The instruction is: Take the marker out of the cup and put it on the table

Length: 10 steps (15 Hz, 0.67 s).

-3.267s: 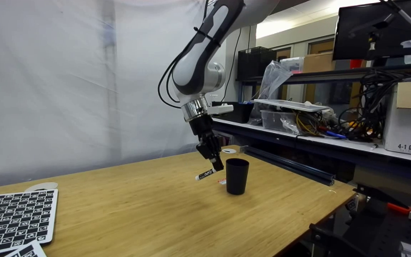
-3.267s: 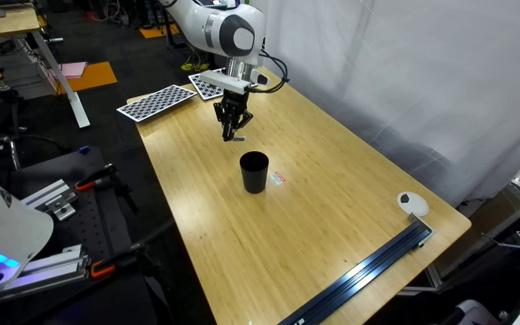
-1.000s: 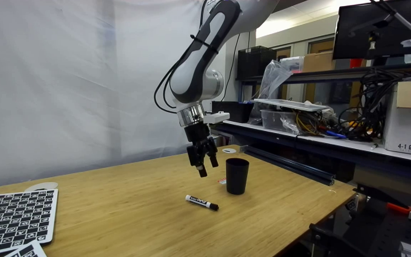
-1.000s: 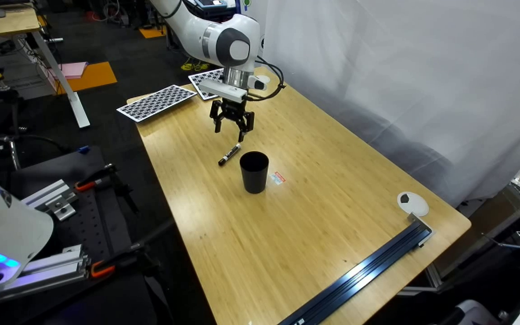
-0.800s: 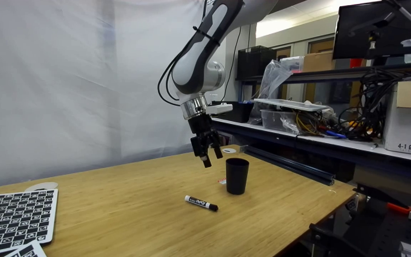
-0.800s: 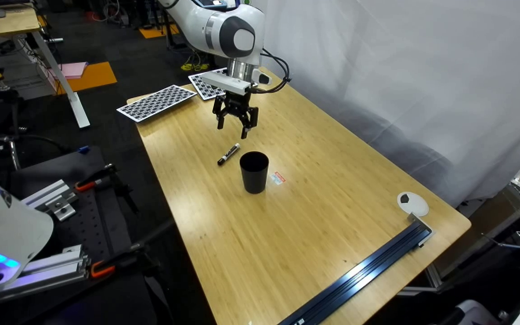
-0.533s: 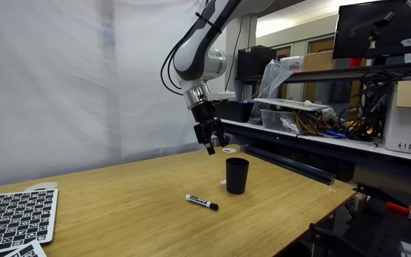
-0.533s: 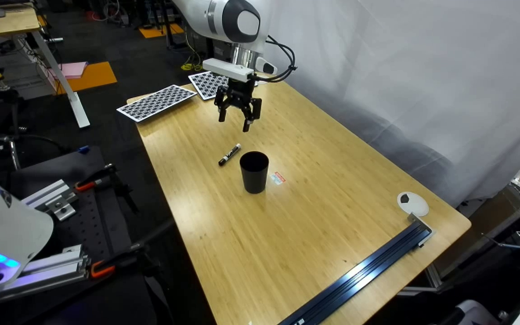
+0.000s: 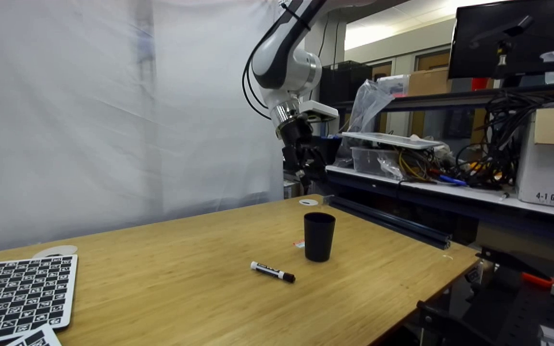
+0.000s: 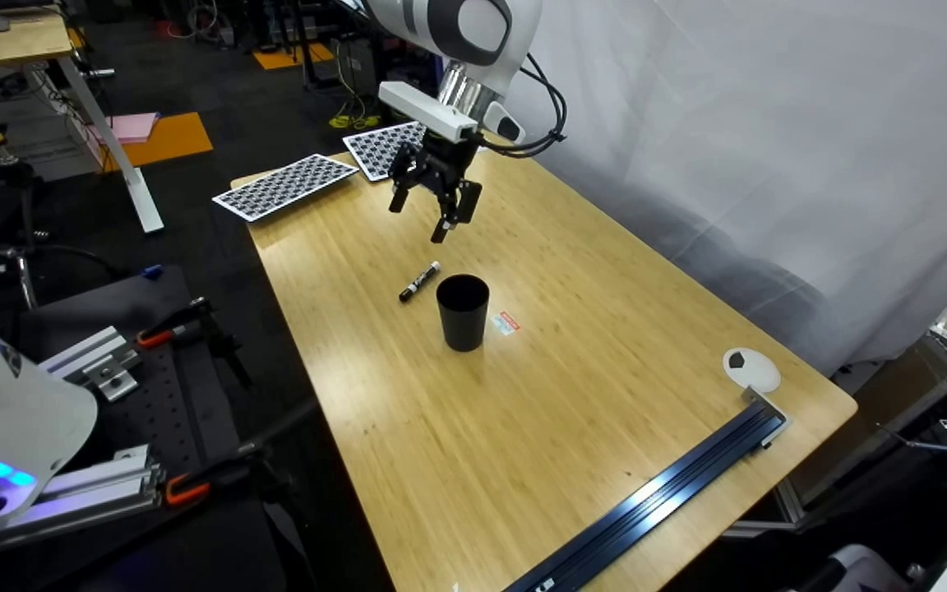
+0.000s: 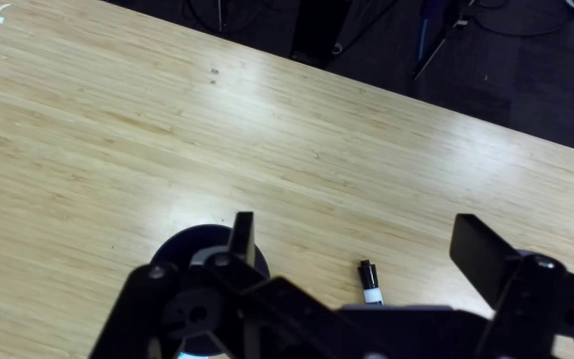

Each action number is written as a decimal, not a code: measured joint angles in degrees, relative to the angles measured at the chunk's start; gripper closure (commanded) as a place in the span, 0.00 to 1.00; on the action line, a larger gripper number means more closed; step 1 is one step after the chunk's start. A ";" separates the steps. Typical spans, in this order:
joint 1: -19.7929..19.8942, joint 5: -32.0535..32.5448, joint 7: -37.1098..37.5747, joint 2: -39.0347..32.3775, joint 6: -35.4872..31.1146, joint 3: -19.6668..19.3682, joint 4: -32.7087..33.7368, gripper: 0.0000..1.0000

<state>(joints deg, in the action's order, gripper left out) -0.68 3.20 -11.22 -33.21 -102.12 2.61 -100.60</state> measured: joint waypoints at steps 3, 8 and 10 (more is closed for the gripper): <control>-0.18 -0.22 -0.01 -0.07 0.21 0.39 -0.01 0.00; -0.13 -0.22 -0.01 -0.07 0.27 0.45 -0.01 0.00; -0.13 -0.22 -0.01 -0.07 0.29 0.45 -0.01 0.00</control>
<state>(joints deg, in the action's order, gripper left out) -0.81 2.98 -11.23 -33.28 -101.83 3.06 -100.61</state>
